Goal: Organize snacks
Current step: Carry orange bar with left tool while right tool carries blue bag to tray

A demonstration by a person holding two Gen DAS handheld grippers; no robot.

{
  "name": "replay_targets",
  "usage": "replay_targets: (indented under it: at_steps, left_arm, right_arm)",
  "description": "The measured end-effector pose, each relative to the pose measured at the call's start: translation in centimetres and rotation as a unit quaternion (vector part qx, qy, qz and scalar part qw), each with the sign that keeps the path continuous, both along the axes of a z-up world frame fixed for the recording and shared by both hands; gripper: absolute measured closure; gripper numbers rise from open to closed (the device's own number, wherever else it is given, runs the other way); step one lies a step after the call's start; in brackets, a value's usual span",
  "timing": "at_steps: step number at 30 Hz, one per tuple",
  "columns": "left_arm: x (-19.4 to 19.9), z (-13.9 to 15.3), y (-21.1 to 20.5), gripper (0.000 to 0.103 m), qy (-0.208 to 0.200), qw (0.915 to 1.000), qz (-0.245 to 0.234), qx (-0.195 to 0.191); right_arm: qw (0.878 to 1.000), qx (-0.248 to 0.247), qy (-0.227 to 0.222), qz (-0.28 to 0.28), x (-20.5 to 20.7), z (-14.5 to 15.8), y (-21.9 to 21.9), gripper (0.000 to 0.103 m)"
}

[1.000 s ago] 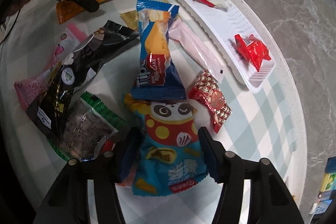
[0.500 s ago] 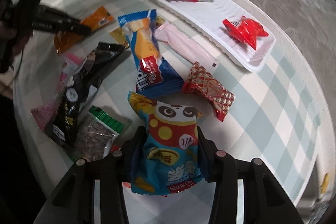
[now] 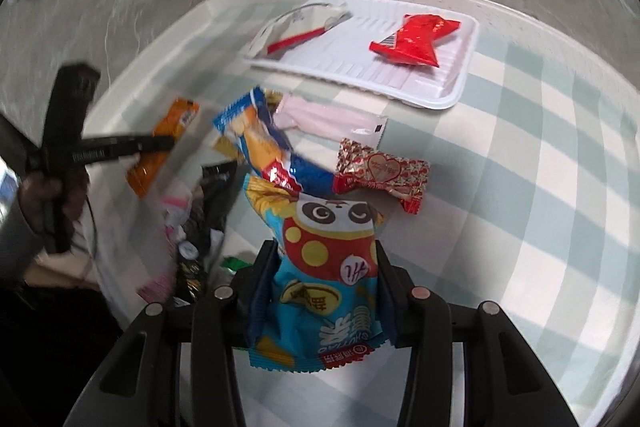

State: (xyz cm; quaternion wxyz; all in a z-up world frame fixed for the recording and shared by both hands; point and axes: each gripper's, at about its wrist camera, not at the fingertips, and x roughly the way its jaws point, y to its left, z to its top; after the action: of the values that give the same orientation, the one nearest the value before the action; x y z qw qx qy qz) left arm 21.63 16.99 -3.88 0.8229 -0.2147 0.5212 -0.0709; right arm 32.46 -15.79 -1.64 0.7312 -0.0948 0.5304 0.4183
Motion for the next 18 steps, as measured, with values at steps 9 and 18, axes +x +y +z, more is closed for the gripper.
replay_targets:
  at_steps: [9,18]
  left_arm:
    - [0.4,1.5,0.1,0.083,-0.015,0.9994,-0.003,-0.03]
    - [1.7,2.3,0.4,0.083,-0.024,0.9986,-0.006,-0.047]
  right_arm:
    - [0.995,0.059,0.054,-0.053,1.0,0.4,-1.1,0.055]
    - [0.988,0.096,0.084,-0.085,2.3,0.8,-1.4,0.055]
